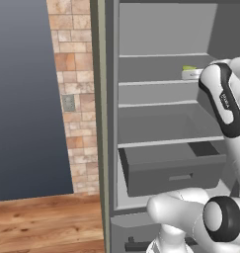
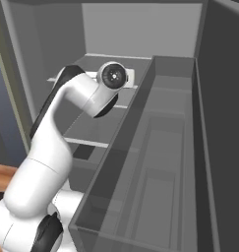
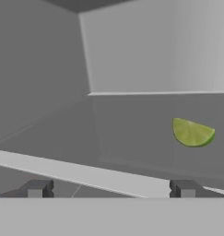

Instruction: There is a bowl on the dining counter. Grab a lemon wedge from the fridge and place it in the bowl. Then get the liquor bottle and glass cup from the cabinet and place them next to the bowl.

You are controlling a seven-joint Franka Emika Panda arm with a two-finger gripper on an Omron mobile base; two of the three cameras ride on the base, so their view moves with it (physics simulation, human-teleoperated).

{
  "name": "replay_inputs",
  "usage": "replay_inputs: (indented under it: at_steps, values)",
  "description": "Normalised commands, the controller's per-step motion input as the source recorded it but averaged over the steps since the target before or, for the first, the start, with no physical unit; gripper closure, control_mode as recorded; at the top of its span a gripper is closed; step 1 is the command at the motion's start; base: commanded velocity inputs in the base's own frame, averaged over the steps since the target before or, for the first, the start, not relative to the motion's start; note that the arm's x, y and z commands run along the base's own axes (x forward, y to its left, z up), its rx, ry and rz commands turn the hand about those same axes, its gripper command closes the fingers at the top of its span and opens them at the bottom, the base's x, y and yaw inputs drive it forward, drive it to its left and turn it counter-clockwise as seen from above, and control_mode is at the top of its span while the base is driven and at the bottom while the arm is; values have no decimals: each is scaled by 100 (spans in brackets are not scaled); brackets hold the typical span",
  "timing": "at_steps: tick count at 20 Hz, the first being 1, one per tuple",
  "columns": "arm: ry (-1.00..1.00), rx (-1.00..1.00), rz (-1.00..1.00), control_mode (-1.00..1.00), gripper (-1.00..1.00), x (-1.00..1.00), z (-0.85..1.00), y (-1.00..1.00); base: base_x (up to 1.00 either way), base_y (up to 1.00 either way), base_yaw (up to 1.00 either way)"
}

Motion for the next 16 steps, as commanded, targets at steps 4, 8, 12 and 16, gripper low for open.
replay_inputs:
  at_steps: [4, 8, 12, 16]
  values:
    - [0, 0, 0, -100, -100, 0, 10, -17, 0, 0, 0]
    - [1, 0, 0, -100, -100, 0, 7, -22, 0, 0, 0]
    - [2, 0, 0, -100, -100, 10, 8, -4, 0, 0, 0]
    - [0, 0, 0, -100, -100, 11, 0, -5, 0, 0, 0]
